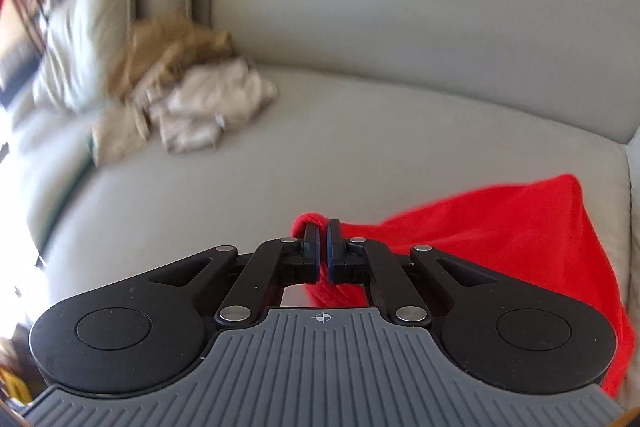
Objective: Fold clothes
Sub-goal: 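Grasp the red shirt edge with the right gripper and lift it, then shake the lifted red shirt out with the right gripper, lowering it onto the sofa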
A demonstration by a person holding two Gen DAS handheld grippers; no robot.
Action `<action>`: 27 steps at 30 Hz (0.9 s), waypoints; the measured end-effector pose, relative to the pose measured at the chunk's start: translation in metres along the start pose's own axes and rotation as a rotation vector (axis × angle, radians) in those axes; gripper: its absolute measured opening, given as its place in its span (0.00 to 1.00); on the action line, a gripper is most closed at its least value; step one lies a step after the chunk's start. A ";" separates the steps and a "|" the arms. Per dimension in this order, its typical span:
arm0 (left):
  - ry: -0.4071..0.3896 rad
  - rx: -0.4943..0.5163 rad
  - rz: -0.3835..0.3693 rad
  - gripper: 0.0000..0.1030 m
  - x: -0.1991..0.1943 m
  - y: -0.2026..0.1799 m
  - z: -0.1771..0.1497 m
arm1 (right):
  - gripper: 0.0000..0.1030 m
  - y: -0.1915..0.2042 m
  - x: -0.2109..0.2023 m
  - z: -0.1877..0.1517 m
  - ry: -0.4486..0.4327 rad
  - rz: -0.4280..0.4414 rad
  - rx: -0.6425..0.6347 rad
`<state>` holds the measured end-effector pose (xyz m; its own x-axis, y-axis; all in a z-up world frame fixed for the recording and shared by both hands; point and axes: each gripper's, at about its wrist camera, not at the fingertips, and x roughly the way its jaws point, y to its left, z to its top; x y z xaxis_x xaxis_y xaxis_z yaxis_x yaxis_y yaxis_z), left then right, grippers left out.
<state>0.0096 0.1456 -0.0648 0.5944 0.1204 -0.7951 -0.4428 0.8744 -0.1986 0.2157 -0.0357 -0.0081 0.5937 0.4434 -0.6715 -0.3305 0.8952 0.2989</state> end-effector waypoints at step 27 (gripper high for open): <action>0.048 0.210 -0.117 0.91 -0.039 -0.037 -0.027 | 0.03 -0.143 -0.171 -0.193 0.132 0.023 0.493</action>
<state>-0.0156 0.0958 -0.0421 0.5984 -0.0059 -0.8012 -0.2201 0.9603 -0.1715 0.0199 -0.2483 -0.0671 0.4823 0.4819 -0.7316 0.0621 0.8142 0.5773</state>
